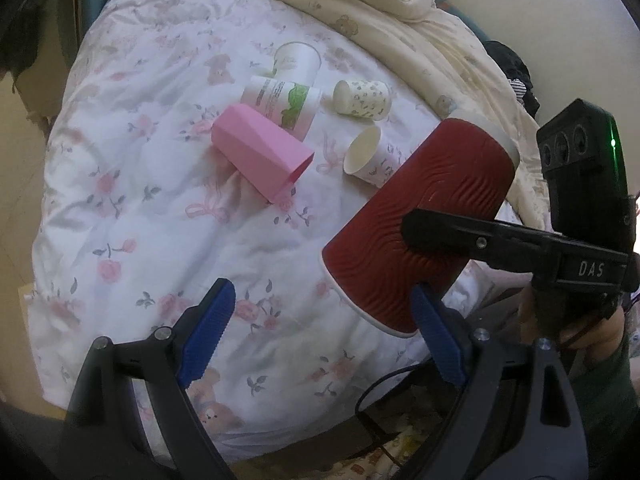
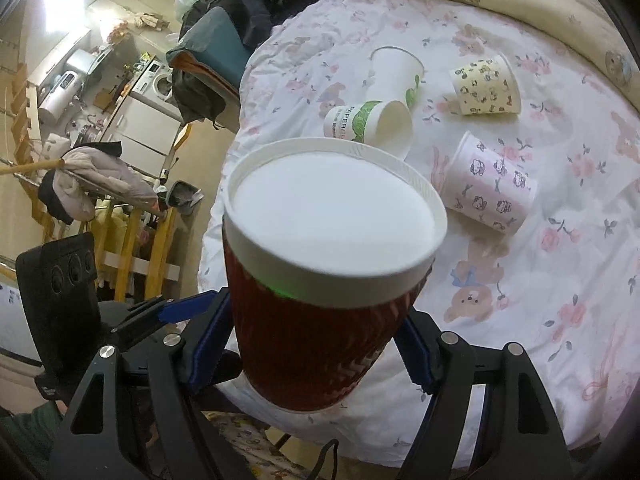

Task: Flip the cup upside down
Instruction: 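Rotate the red cup with the right tool so its base faces up, then lower the red cup rim-down onto the bed and open the right tool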

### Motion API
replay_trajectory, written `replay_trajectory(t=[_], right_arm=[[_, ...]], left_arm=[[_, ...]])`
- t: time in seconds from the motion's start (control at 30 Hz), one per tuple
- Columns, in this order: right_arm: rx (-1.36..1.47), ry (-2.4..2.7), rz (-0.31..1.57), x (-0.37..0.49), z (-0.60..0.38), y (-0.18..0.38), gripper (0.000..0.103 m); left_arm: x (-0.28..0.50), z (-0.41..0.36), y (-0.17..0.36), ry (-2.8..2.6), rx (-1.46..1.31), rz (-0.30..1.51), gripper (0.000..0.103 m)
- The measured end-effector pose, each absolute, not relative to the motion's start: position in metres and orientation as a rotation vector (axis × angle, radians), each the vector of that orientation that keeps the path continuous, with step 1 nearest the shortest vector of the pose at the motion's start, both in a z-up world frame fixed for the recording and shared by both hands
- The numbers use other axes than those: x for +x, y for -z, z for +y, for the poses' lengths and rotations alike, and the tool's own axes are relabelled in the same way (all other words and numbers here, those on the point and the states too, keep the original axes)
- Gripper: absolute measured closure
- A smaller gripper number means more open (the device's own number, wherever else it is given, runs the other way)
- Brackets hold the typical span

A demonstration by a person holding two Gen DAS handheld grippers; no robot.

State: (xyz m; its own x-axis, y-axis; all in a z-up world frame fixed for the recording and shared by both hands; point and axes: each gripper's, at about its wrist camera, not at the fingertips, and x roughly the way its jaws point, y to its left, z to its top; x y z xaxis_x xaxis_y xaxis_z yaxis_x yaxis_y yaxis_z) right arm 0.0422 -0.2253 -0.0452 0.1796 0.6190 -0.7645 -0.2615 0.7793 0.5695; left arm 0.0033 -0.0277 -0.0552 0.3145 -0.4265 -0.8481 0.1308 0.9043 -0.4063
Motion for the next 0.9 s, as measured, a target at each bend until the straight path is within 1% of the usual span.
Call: replay_trajectory(t=[0.27,0.5,0.67,0.77,0.8,0.83,0.9], right_arm=[[0.309,-0.654,1.221,0.041,-0.223,0.04,0.027],[0.285,-0.619,1.214,0.042,-0.225,0.041,0.027],[0.099,-0.513,1.262,0.051,-0.211,0.054,0.027],[0.022,-0.501,1.305,0.057,-0.195,0.068,0.027],[0.0,-0.503,1.313,0.059,-0.189,0.071,0.027],[-0.033,-0.497,1.318,0.061,-0.182,0.075,0.027],[-0.083,-0.483,1.314,0.067,-0.169,0.08,0.027]], left_arm=[[0.007,-0.02,0.063,0.32,-0.299,1.24,0.016],[-0.005,-0.011,0.052,0.201,-0.17,1.19,0.016],[-0.013,0.006,0.049,0.107,-0.137,1.157,0.016],[-0.012,0.016,0.055,0.067,-0.138,1.184,0.016],[-0.012,0.02,0.057,0.062,-0.154,1.192,0.011],[-0.012,0.022,0.057,0.06,-0.164,1.194,0.003],[-0.012,0.024,0.056,0.05,-0.167,1.184,0.0]])
